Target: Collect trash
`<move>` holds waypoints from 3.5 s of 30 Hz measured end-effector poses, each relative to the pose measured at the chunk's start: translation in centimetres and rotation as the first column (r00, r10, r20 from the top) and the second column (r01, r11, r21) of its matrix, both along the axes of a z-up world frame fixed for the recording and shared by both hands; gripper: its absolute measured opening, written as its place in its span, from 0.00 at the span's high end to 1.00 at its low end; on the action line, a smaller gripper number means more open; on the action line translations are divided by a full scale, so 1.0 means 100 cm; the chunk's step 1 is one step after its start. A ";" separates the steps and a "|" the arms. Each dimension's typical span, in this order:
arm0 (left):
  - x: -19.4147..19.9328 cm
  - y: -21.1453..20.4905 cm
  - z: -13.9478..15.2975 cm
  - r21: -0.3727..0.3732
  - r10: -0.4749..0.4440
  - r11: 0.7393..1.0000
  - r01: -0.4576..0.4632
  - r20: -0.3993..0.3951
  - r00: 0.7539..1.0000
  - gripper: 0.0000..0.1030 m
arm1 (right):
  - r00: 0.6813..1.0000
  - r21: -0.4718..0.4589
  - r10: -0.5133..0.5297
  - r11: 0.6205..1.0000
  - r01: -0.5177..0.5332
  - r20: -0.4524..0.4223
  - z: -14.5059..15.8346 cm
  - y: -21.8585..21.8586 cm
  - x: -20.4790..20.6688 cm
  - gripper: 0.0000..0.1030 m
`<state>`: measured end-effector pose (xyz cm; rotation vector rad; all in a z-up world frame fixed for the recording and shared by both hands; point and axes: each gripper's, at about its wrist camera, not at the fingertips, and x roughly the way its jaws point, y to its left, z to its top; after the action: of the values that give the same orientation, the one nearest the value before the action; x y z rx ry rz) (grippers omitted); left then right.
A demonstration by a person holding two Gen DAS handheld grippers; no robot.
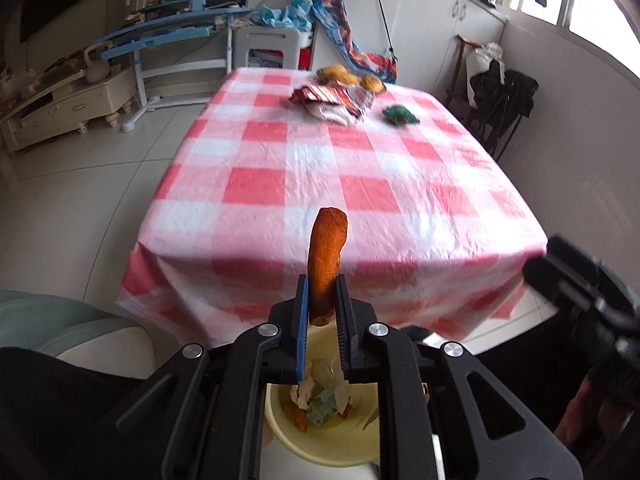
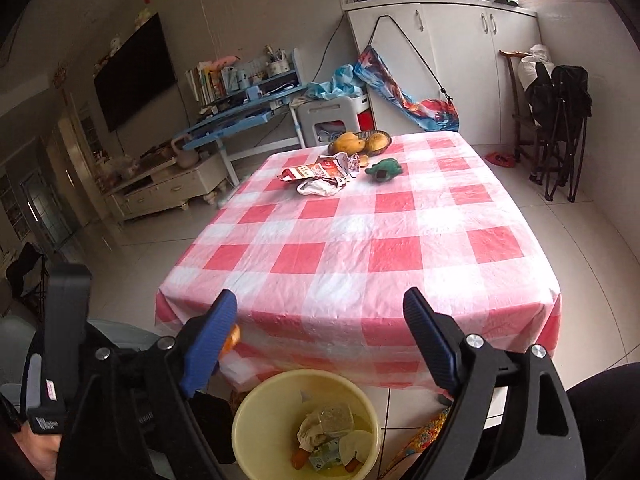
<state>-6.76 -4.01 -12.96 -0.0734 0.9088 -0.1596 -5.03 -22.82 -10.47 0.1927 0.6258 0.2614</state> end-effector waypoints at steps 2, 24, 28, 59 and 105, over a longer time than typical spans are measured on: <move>-0.004 -0.013 -0.017 0.024 -0.050 0.998 0.052 -0.074 0.996 0.88 | 1.000 0.001 -0.008 1.000 0.008 -0.008 -0.002 0.000 0.004 0.21; 0.003 0.004 -0.008 -0.026 0.046 0.999 -0.047 -0.049 0.998 0.43 | 1.000 -0.043 -0.008 0.999 0.008 -0.006 -0.006 0.004 -0.001 0.16; 0.003 0.003 -0.008 -0.022 0.044 0.999 -0.045 -0.043 0.998 0.42 | 1.000 -0.047 -0.005 0.999 0.005 -0.011 -0.007 0.006 0.000 0.16; 0.003 0.004 -0.007 -0.029 0.057 0.998 -0.058 -0.034 0.998 0.39 | 1.000 -0.061 0.002 0.998 -0.003 -0.016 -0.009 0.009 -0.001 0.16; -0.006 0.007 0.017 0.029 0.116 0.992 -0.120 0.134 0.984 0.22 | 1.000 -0.079 0.013 0.997 -0.014 -0.010 -0.008 0.009 0.002 0.16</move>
<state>-7.37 -3.35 -11.30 -0.0817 0.7731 -0.0368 -4.87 -21.94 -11.26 0.1137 0.6463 0.2480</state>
